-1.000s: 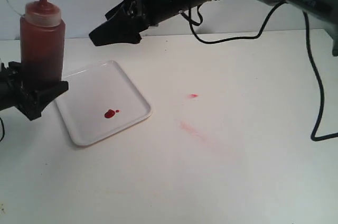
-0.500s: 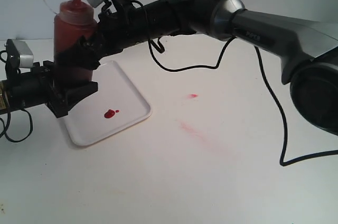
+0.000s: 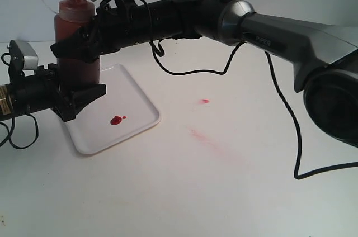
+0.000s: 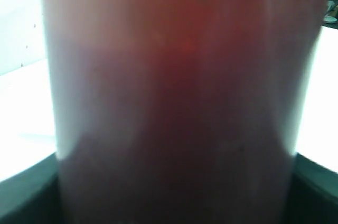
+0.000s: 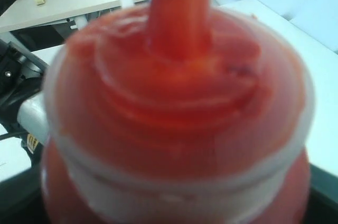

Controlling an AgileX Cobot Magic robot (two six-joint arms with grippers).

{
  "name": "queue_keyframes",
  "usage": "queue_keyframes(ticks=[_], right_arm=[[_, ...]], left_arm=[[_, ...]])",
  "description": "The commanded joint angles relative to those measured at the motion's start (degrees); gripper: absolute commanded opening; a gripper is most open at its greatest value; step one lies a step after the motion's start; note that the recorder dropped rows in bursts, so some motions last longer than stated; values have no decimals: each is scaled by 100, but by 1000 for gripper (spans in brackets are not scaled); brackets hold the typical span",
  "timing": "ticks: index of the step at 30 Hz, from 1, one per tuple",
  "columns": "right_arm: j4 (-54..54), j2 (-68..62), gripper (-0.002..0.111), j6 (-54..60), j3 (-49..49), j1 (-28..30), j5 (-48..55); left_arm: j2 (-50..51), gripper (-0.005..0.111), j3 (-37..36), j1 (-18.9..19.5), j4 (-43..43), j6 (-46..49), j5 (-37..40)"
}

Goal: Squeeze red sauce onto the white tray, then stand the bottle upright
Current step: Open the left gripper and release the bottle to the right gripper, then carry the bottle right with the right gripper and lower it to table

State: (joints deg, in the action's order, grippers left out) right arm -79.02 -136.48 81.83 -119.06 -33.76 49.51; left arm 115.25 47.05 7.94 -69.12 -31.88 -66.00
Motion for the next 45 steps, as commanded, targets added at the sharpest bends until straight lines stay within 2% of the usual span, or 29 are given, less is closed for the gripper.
queue_keyframes(ticks=[1, 16, 18, 20, 21, 22, 23, 24, 25, 33, 39, 45], right_arm=[[-86, 8, 0, 38, -7, -55, 64], [-86, 18, 0, 38, -7, -55, 172], [-86, 18, 0, 38, -7, -55, 172], [-86, 18, 0, 38, -7, -55, 158], [-86, 18, 0, 38, -7, -55, 158], [-86, 18, 0, 38, -7, -55, 158], [-86, 18, 0, 38, -7, -55, 150], [-86, 18, 0, 38, -7, -55, 150], [-97, 18, 0, 38, -7, -55, 94], [-6, 199, 0, -66, -7, 297, 37], [1044, 486, 0, -128, -7, 578, 1029], [1842, 684, 0, -284, -7, 599, 1288]], left_arm=[[-49, 0, 64, -56, 14, 86, -397], [-49, 1, 64, -56, 14, 85, -397], [-49, 4, 64, -56, -14, 85, -397], [-49, 17, 64, -56, -40, 50, -397], [-49, 41, 64, -56, -40, 39, -397], [-49, 57, 64, -56, -40, -1, -397], [-49, 86, 64, -56, -40, -193, -397], [-49, 101, 64, -56, -40, -270, -397], [-49, 104, 64, -56, -55, -357, -397], [-49, 105, 64, -56, -55, -367, -397], [-49, 105, 64, -56, -65, -367, -397], [-49, 105, 64, -56, -65, -367, -397]])
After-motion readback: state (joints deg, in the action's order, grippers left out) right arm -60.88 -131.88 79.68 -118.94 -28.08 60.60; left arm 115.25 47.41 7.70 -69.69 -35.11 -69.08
